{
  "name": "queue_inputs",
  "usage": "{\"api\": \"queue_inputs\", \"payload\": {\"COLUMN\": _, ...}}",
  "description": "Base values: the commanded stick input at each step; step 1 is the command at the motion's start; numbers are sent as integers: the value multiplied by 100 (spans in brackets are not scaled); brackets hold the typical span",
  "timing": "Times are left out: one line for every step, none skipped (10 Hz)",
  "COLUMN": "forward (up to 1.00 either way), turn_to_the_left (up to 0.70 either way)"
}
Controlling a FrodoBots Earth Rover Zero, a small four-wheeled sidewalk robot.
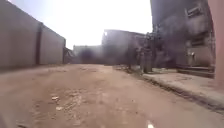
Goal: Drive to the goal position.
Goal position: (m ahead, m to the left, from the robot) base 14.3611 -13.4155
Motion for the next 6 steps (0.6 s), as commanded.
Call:
{"api": "queue_inputs", "payload": {"forward": 100, "turn_to_the_left": 0}}
{"api": "queue_inputs", "payload": {"forward": 100, "turn_to_the_left": 0}}
{"api": "queue_inputs", "payload": {"forward": 100, "turn_to_the_left": 0}}
{"api": "queue_inputs", "payload": {"forward": 100, "turn_to_the_left": 0}}
{"api": "queue_inputs", "payload": {"forward": 100, "turn_to_the_left": 0}}
{"api": "queue_inputs", "payload": {"forward": 100, "turn_to_the_left": 0}}
